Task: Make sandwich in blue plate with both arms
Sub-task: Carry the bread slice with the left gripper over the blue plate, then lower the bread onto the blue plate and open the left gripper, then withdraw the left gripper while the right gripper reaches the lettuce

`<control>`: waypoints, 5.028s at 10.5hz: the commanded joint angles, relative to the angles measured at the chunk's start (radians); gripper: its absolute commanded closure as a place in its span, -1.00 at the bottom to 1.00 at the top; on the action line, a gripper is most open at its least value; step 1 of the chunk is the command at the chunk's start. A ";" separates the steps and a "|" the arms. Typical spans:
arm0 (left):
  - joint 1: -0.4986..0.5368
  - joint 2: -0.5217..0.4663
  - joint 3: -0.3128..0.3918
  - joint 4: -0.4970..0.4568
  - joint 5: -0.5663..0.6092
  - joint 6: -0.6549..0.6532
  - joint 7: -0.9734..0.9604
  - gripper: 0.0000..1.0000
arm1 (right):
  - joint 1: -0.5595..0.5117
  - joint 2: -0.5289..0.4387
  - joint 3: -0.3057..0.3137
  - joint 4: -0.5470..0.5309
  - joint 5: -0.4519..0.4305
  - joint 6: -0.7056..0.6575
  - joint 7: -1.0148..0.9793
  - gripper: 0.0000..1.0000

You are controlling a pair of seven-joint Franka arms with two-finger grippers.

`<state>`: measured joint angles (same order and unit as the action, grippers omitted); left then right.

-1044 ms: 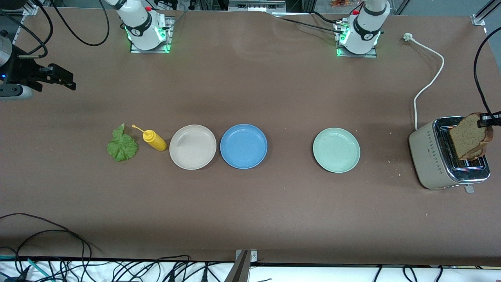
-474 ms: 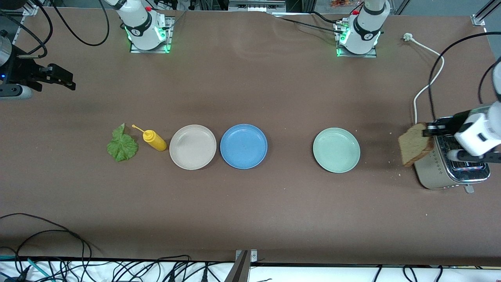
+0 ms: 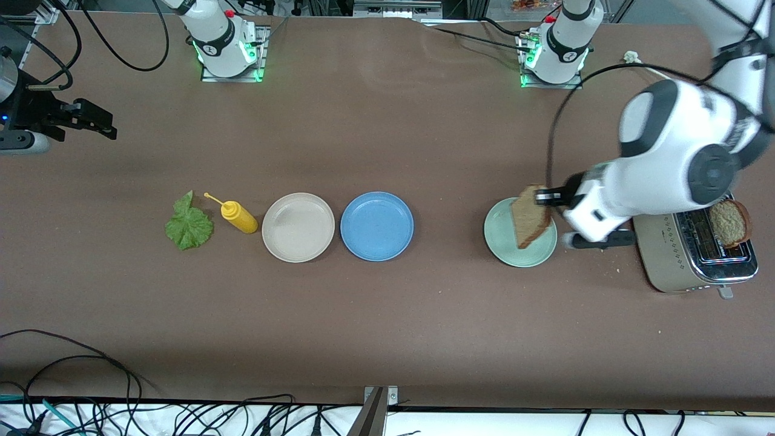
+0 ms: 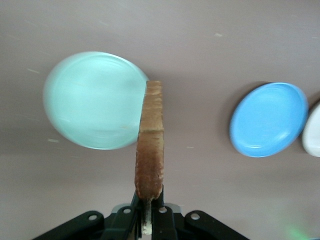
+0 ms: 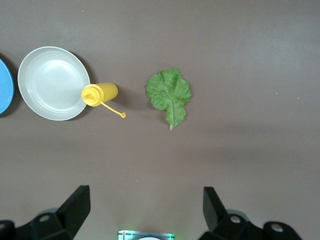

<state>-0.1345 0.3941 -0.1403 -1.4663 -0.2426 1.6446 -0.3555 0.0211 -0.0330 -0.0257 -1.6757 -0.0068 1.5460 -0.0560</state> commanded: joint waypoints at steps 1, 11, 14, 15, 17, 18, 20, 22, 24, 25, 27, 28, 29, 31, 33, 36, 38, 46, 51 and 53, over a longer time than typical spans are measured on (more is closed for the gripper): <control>-0.068 0.093 0.016 0.007 -0.270 0.101 -0.146 1.00 | -0.003 0.005 -0.002 0.021 0.015 -0.017 -0.016 -1.00; -0.267 0.336 0.016 0.148 -0.544 0.328 -0.047 1.00 | -0.004 0.007 -0.002 0.021 0.015 -0.017 -0.016 -1.00; -0.312 0.368 0.016 0.156 -0.547 0.339 0.082 1.00 | -0.004 0.007 -0.002 0.021 0.015 -0.017 -0.016 -1.00; -0.326 0.379 0.016 0.156 -0.550 0.340 0.099 1.00 | -0.004 0.007 -0.002 0.021 0.015 -0.017 -0.018 -1.00; -0.347 0.396 0.016 0.156 -0.551 0.381 0.104 1.00 | -0.004 0.005 -0.002 0.021 0.015 -0.017 -0.016 -1.00; -0.355 0.405 0.016 0.158 -0.549 0.389 0.104 1.00 | -0.004 0.005 -0.002 0.021 0.015 -0.017 -0.018 -1.00; -0.353 0.408 0.016 0.156 -0.550 0.406 0.147 1.00 | -0.004 0.005 -0.002 0.019 0.015 -0.017 -0.018 -1.00; -0.350 0.419 0.016 0.156 -0.551 0.415 0.158 1.00 | -0.004 0.005 -0.002 0.019 0.015 -0.017 -0.018 -1.00; -0.353 0.437 0.016 0.156 -0.551 0.445 0.159 1.00 | -0.004 0.005 -0.002 0.017 0.015 -0.017 -0.016 -1.00; -0.355 0.440 0.016 0.156 -0.551 0.452 0.159 1.00 | -0.006 0.005 -0.002 0.017 0.015 -0.017 -0.018 -1.00; -0.355 0.448 0.016 0.155 -0.549 0.452 0.159 1.00 | -0.006 0.005 -0.002 0.017 0.015 -0.017 -0.015 -1.00; -0.353 0.448 0.016 0.150 -0.541 0.452 0.161 1.00 | -0.006 0.005 -0.002 0.017 0.015 -0.017 -0.015 -1.00; -0.349 0.448 0.016 0.143 -0.537 0.452 0.161 1.00 | -0.006 0.005 -0.002 0.017 0.015 -0.018 -0.013 -1.00; -0.343 0.448 0.031 0.136 -0.537 0.452 0.162 0.62 | -0.006 0.005 -0.002 0.017 0.015 -0.017 -0.011 -1.00; -0.339 0.456 0.041 0.135 -0.540 0.452 0.161 0.49 | -0.006 0.005 -0.002 0.017 0.015 -0.017 -0.011 -1.00; -0.335 0.466 0.065 0.135 -0.538 0.452 0.232 -0.99 | -0.004 0.005 -0.002 0.017 0.015 -0.017 -0.010 -1.00; -0.323 0.462 0.106 0.115 -0.538 0.451 0.239 -1.00 | -0.004 0.005 -0.002 0.017 0.015 -0.018 -0.010 -1.00; -0.171 0.292 0.189 0.087 -0.348 0.314 0.234 -1.00 | -0.007 0.062 -0.002 0.010 0.004 -0.015 -0.024 -1.00; -0.042 -0.087 0.182 -0.120 -0.019 0.253 0.234 -1.00 | -0.012 0.278 -0.003 0.005 -0.082 0.038 -0.024 -1.00; -0.016 -0.194 0.182 -0.121 0.084 0.119 0.233 -1.00 | -0.013 0.372 -0.003 -0.010 -0.081 0.106 -0.057 -1.00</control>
<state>-0.1769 0.3520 0.0536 -1.5045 -0.2648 1.8590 -0.1317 0.0138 0.2536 -0.0310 -1.6881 -0.0740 1.6053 -0.0612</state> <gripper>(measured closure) 0.000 0.000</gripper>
